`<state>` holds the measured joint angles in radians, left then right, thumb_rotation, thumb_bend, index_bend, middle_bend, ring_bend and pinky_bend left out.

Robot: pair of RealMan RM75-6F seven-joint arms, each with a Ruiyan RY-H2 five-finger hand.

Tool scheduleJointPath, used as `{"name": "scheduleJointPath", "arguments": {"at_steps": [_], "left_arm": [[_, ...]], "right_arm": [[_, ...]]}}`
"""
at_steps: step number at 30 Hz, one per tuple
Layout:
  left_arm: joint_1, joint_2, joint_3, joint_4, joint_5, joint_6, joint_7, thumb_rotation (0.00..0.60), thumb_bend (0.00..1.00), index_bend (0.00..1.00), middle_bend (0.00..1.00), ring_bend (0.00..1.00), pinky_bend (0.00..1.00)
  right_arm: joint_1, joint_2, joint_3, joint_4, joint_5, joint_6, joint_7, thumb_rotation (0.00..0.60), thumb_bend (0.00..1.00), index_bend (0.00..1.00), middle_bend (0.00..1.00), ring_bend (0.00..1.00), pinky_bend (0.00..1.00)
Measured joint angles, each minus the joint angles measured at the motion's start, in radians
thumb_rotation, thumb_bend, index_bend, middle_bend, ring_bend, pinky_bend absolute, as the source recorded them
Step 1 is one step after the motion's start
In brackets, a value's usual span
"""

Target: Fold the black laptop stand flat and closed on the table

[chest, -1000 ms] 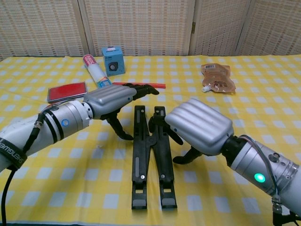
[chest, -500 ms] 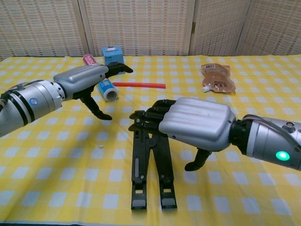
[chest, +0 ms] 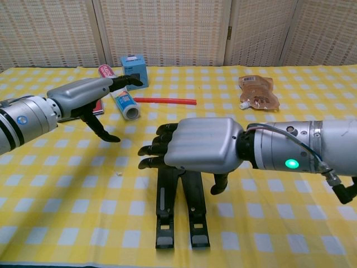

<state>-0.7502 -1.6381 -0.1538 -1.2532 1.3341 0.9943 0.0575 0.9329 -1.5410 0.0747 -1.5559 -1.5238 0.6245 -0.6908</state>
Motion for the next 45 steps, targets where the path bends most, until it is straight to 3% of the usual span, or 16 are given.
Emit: {"name": "scheduleJointPath", "arguments": {"at_steps": [13, 18, 26, 33, 36, 39, 41, 43, 45], "left_arm": [[0.017, -0.006, 0.009, 0.026, -0.004, -0.001, -0.027, 0.6, 0.13, 0.0, 0.0, 0.0, 0.0], [0.02, -0.012, 0.011, 0.038, 0.0, 0.001, -0.029, 0.6, 0.13, 0.0, 0.0, 0.0, 0.0], [0.025, -0.017, 0.013, 0.05, 0.009, 0.009, -0.032, 0.6, 0.13, 0.0, 0.0, 0.0, 0.0], [0.027, -0.017, 0.013, 0.05, 0.014, 0.011, -0.035, 0.6, 0.13, 0.0, 0.0, 0.0, 0.0], [0.027, -0.018, 0.012, 0.048, 0.016, 0.012, -0.035, 0.6, 0.13, 0.0, 0.0, 0.0, 0.0], [0.026, -0.016, 0.01, 0.042, 0.017, 0.014, -0.033, 0.6, 0.13, 0.0, 0.0, 0.0, 0.0], [0.026, -0.013, 0.008, 0.036, 0.019, 0.018, -0.028, 0.6, 0.13, 0.0, 0.0, 0.0, 0.0], [0.026, -0.009, 0.006, 0.029, 0.021, 0.024, -0.024, 0.6, 0.13, 0.0, 0.0, 0.0, 0.0], [0.027, -0.001, 0.003, 0.018, 0.027, 0.036, -0.022, 0.6, 0.13, 0.0, 0.0, 0.0, 0.0]], "right_arm": [[0.03, -0.073, -0.021, 0.094, 0.038, -0.004, -0.02, 0.6, 0.13, 0.02, 0.17, 0.17, 0.07], [0.04, -0.094, -0.028, 0.126, 0.047, -0.003, -0.017, 0.6, 0.13, 0.1, 0.23, 0.2, 0.09], [0.054, -0.107, -0.034, 0.148, 0.048, 0.014, -0.011, 0.6, 0.21, 0.26, 0.32, 0.25, 0.11], [0.05, -0.108, -0.047, 0.168, 0.017, 0.057, 0.017, 0.6, 0.33, 0.45, 0.46, 0.36, 0.17], [0.047, -0.108, -0.056, 0.18, 0.0, 0.071, 0.04, 0.6, 0.34, 0.47, 0.47, 0.36, 0.17], [0.043, -0.105, -0.061, 0.181, -0.009, 0.087, 0.052, 0.6, 0.34, 0.42, 0.44, 0.36, 0.17], [0.038, -0.1, -0.061, 0.174, -0.003, 0.092, 0.051, 0.6, 0.34, 0.24, 0.31, 0.3, 0.16], [0.029, -0.094, -0.058, 0.163, 0.017, 0.094, 0.044, 0.6, 0.34, 0.04, 0.12, 0.17, 0.12], [0.014, -0.084, -0.052, 0.137, 0.057, 0.103, 0.032, 0.6, 0.34, 0.0, 0.03, 0.12, 0.1]]}}
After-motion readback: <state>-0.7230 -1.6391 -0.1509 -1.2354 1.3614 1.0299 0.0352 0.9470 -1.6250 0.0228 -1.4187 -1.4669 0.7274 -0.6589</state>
